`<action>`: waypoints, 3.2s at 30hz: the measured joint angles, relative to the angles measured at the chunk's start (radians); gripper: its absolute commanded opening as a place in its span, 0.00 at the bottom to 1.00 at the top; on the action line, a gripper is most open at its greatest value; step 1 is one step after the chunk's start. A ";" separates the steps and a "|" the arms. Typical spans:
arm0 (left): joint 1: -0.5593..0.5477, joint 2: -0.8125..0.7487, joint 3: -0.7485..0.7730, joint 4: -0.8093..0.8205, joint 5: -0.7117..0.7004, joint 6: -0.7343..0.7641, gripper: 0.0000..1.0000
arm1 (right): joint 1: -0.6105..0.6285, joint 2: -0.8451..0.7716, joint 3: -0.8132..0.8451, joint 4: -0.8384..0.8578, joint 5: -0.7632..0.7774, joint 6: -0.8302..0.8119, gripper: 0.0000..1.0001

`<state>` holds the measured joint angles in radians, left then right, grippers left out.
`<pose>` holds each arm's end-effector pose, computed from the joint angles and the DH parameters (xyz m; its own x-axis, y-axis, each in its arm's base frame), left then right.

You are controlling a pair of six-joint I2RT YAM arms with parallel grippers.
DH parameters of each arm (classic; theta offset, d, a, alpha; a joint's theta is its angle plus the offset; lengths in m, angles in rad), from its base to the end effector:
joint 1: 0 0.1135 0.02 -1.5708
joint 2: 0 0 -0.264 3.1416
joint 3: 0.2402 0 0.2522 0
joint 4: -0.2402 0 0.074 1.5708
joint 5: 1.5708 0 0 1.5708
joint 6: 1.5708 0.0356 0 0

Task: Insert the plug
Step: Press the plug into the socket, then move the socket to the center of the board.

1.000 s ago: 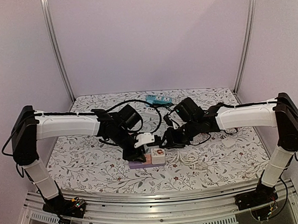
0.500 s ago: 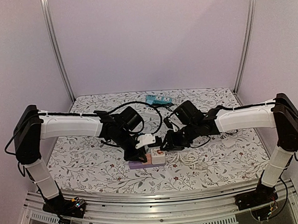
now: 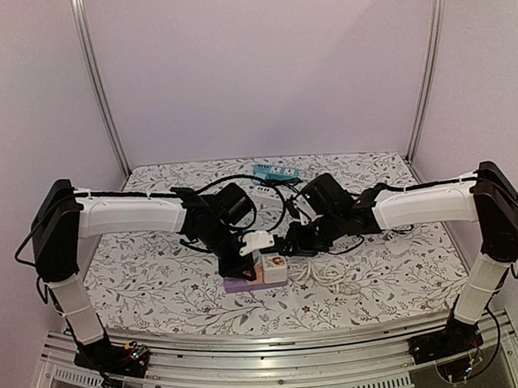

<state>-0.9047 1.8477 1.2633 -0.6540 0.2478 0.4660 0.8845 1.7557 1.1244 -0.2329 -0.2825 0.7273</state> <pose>0.2187 -0.2924 0.1798 -0.1571 0.9048 -0.3957 0.9876 0.1450 -0.0605 0.2280 0.2940 0.1946 -0.9302 -0.1280 -0.3440 -0.3202 0.7412 0.5900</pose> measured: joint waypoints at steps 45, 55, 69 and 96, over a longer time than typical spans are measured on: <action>0.045 -0.056 -0.191 0.068 -0.158 0.050 0.66 | 0.019 -0.212 0.105 -0.311 0.253 -0.161 0.86; 0.048 -0.047 -0.200 0.110 -0.137 0.034 0.27 | 0.002 -0.273 0.055 -0.342 0.320 -0.169 0.86; 0.359 -0.222 -0.401 0.133 -0.191 0.038 0.22 | -0.025 -0.300 0.024 -0.348 0.356 -0.180 0.87; 1.137 -0.372 -0.486 -0.002 -0.214 0.114 0.20 | -0.094 -0.313 0.013 -0.412 0.431 -0.190 0.90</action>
<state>0.2325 1.4754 0.7773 -0.6563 0.0341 0.5797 0.7902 1.4425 1.1370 -0.6449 0.1482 0.5369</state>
